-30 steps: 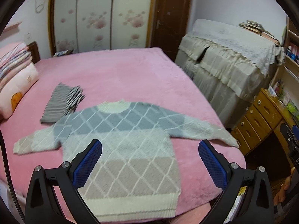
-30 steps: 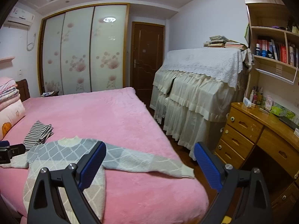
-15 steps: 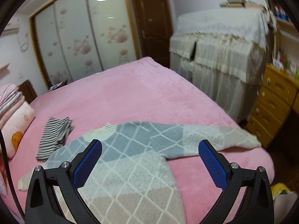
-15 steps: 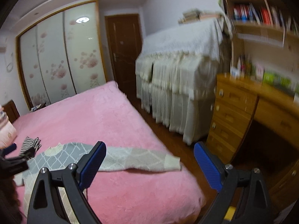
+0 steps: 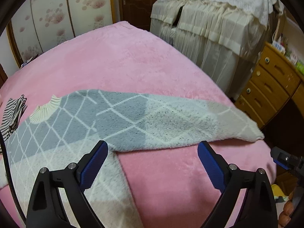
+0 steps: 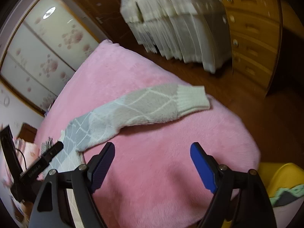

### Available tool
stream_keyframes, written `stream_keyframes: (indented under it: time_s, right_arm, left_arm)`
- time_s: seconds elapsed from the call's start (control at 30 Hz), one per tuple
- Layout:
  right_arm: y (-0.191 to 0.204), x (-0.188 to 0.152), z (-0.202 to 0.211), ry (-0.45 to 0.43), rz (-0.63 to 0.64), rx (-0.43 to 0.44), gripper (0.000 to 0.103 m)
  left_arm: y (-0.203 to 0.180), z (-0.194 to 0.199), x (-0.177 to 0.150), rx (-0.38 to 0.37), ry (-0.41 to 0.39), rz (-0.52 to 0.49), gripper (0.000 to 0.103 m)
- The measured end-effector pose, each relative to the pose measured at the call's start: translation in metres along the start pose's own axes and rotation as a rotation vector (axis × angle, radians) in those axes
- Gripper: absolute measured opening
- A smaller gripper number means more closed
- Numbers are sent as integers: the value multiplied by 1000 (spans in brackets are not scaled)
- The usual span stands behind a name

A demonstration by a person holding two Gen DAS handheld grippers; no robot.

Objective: Fold small clothes
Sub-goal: 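Move the right tool to the sweater sleeve cuff and close on it, then lift the held sleeve with the right tool, lay it across the body, release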

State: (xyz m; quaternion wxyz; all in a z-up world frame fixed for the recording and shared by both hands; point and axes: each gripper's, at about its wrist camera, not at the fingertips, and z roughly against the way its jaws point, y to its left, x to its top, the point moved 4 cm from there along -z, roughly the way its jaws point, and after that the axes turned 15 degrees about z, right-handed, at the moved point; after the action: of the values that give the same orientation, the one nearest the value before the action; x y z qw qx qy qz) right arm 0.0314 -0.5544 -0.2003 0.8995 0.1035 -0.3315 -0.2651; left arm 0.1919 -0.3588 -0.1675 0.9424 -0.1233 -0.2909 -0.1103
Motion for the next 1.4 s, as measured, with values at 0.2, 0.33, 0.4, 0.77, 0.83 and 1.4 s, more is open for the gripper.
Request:
stream_keyframes:
  time_s: [0.2,0.33,0.4,0.77,0.83,1.4]
  right_arm:
    - [-24,11,-42,25,-94,13,72]
    - [-35,18,-60,35,-151,16,69]
    - [-40,23,-65,28,-174,15,68]
    - [-44,39,-67,-48,-177,-22,10]
    - [-31,45,-53,-104,-125,-36,9]
    - [210,90,11,-280,354,186,9]
  left_arm:
    - [-18,-31,-3,-16,38,2,90]
    - [-28,-41,-1,-10,30,-12,84]
    - [-32,-49,1,-7,21,-13,81]
    - [-42,-62,10,2,32,4,73]
    - [-40,-54,9,6,20,-5,73]
    - [132,82,30,108,-191,221,77]
